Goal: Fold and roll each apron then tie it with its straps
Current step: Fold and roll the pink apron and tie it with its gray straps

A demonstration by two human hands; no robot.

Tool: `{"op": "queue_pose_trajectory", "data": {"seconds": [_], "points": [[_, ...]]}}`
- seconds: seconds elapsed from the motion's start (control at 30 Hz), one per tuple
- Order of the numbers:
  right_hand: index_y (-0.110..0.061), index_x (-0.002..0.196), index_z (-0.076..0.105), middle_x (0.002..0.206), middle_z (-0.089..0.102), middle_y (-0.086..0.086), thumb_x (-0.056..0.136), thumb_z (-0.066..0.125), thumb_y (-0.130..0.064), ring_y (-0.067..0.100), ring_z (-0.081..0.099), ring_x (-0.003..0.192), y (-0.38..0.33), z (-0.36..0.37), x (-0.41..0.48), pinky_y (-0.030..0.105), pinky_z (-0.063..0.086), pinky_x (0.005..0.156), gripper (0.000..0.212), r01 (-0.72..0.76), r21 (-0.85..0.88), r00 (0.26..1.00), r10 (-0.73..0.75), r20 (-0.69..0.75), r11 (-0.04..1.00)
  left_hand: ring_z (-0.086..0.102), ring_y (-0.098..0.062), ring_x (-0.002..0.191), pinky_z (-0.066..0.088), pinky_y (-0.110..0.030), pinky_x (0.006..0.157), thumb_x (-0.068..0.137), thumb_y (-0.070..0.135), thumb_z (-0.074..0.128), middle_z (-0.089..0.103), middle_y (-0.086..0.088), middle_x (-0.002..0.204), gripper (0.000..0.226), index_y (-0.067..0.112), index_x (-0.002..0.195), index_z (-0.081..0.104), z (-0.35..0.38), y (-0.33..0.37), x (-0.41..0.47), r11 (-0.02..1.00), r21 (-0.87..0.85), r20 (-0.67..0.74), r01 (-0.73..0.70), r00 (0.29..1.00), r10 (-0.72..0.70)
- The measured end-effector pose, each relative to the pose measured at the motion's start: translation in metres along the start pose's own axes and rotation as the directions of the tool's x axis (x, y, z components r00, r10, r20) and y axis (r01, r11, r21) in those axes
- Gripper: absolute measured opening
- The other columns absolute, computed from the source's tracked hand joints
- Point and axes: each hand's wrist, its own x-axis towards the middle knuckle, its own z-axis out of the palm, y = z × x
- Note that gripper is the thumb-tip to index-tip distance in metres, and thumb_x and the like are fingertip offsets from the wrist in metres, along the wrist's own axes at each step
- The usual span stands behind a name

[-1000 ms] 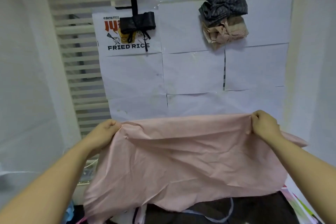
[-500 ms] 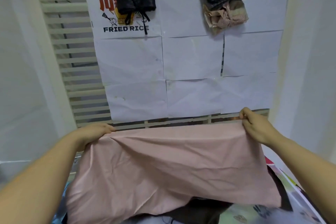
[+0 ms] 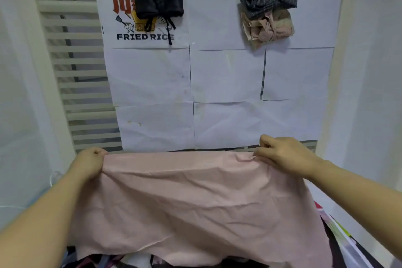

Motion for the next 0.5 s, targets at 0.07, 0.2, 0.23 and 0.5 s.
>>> {"op": "queue_pose_trajectory", "data": {"seconds": [0.07,0.2,0.23,0.5], "points": [[-0.020,0.079,0.070,0.079,0.055,-0.001,0.091,0.043,-0.036,0.022,0.048,0.054,0.011,0.003,0.002,0.023,0.035,0.051,0.034,-0.101,-0.027,0.989,0.097,-0.107,0.995,0.055,-0.032,0.108,0.039,-0.036,0.094,0.096,0.008,0.047,0.065,-0.016,0.114,0.023,0.002,0.103,0.069,0.005,0.008,-0.001,0.998,-0.004,0.001,-0.057,0.998,0.057],[-0.021,0.088,0.076,0.111,0.057,-0.006,0.095,0.055,-0.031,0.025,0.042,0.115,0.037,0.005,0.008,0.035,0.027,0.096,0.024,-0.460,0.165,0.885,0.466,0.001,0.873,0.059,-0.022,0.100,0.039,-0.031,0.085,0.100,0.035,0.043,0.068,-0.007,0.111,0.036,0.013,0.095,0.071,0.006,0.034,-0.010,0.988,-0.060,0.201,-0.141,0.968,0.150],[-0.019,0.092,0.076,0.112,0.056,-0.006,0.095,0.056,-0.027,0.025,0.037,0.120,0.045,0.006,0.010,0.035,0.024,0.100,0.022,-0.533,0.200,0.843,0.535,0.049,0.822,0.059,-0.019,0.103,0.039,-0.032,0.090,0.097,0.053,0.037,0.067,0.001,0.114,0.048,0.020,0.098,0.072,0.004,0.044,-0.013,0.987,-0.050,0.277,-0.152,0.947,0.160],[0.002,0.071,0.060,0.080,0.061,0.028,0.088,0.032,-0.024,0.046,0.057,0.079,0.080,0.007,-0.014,0.047,0.043,0.078,0.042,-0.786,0.152,0.600,0.798,-0.049,0.600,0.054,-0.014,0.095,0.045,-0.029,0.084,0.053,0.099,0.021,0.037,0.011,0.118,0.101,0.055,0.143,0.014,0.022,0.091,-0.035,0.537,0.337,0.524,-0.773,0.628,0.576]]}}
